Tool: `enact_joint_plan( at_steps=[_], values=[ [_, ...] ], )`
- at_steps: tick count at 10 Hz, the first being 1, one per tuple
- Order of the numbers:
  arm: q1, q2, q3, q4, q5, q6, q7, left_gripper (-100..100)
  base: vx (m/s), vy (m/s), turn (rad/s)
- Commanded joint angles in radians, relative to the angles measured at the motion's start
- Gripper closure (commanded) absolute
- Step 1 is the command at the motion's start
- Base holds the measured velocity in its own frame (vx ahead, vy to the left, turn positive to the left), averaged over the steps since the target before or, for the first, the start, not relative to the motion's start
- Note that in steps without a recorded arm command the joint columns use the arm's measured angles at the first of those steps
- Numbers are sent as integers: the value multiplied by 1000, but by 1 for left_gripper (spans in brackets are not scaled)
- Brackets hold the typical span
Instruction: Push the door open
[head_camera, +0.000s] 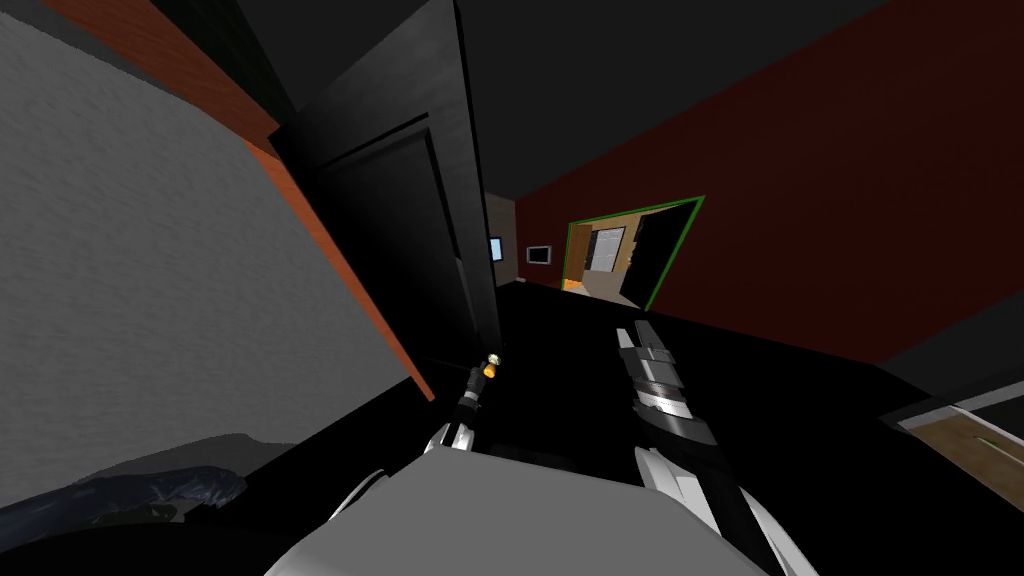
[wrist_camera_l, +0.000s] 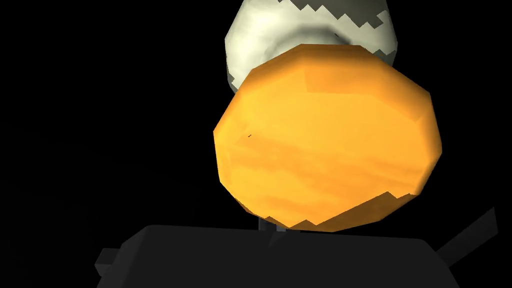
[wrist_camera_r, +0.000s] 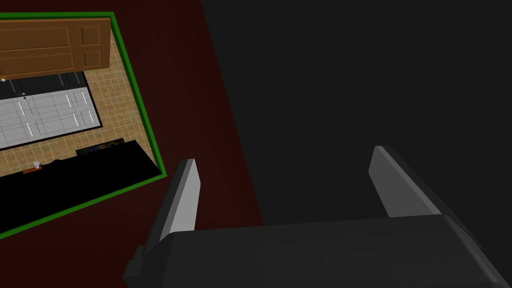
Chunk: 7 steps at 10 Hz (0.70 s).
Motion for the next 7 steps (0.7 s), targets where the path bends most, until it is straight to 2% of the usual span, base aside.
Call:
enact_joint_plan(
  at_steps=[1, 6, 7],
  values=[
    [1, -6, -6, -5, 13, 4, 32, -100, 10, 28, -17],
    [6, -34, -35, -31, 73, 21, 182, -100, -82, 51, -48],
    [6, -34, -35, -31, 73, 21, 187, -100, -52, 26, -21]
  ],
)
